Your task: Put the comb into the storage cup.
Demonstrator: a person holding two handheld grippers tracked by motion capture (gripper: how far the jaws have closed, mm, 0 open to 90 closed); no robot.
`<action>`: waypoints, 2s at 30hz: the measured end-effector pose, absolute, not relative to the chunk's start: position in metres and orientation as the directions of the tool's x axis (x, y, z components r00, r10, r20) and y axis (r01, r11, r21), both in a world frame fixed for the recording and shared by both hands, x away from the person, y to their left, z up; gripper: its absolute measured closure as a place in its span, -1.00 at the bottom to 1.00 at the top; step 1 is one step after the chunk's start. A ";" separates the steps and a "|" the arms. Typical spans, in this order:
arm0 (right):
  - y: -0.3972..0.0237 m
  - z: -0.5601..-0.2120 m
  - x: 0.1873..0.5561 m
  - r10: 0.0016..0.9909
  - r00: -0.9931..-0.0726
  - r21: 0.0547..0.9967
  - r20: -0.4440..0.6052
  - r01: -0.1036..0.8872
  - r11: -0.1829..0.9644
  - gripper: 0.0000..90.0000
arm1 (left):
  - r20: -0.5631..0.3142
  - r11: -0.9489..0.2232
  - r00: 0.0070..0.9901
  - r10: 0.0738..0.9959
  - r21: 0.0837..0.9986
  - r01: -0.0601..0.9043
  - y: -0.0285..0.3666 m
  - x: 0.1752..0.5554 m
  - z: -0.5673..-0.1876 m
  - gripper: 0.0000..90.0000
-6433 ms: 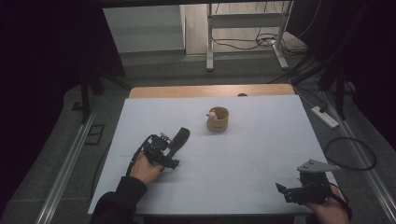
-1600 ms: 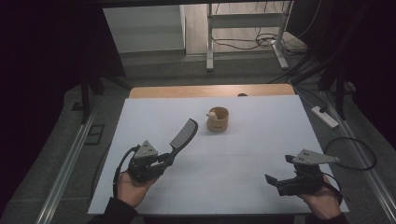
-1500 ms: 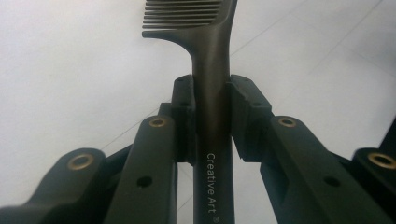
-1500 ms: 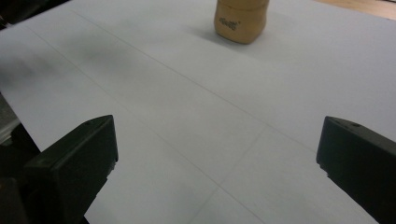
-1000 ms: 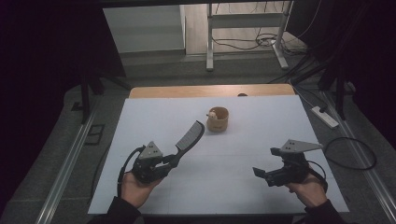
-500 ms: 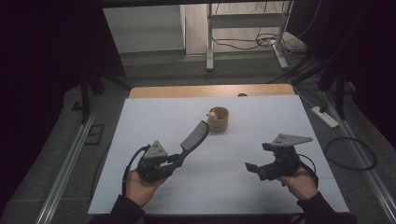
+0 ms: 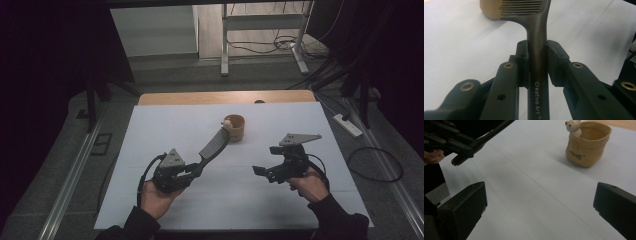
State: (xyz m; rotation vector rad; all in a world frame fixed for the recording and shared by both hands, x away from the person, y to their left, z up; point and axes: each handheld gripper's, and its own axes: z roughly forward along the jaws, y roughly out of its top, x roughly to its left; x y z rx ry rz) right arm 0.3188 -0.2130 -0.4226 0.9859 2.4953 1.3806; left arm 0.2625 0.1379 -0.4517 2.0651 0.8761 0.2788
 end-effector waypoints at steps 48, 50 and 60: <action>-0.155 -0.409 0.366 0.592 -0.741 0.729 0.317 0.590 0.347 -1.00 | -0.119 -0.343 0.754 0.646 0.837 0.426 0.105 0.283 -0.458 0.60; -0.154 -0.410 0.368 0.591 -0.739 0.725 0.324 0.595 0.346 -1.00 | -0.120 -0.343 0.756 0.644 0.838 0.425 0.104 0.284 -0.458 0.60; -0.148 -0.412 0.380 0.587 -0.720 0.698 0.370 0.633 0.336 -1.00 | -0.124 -0.333 0.754 0.645 0.842 0.424 0.098 0.288 -0.460 0.60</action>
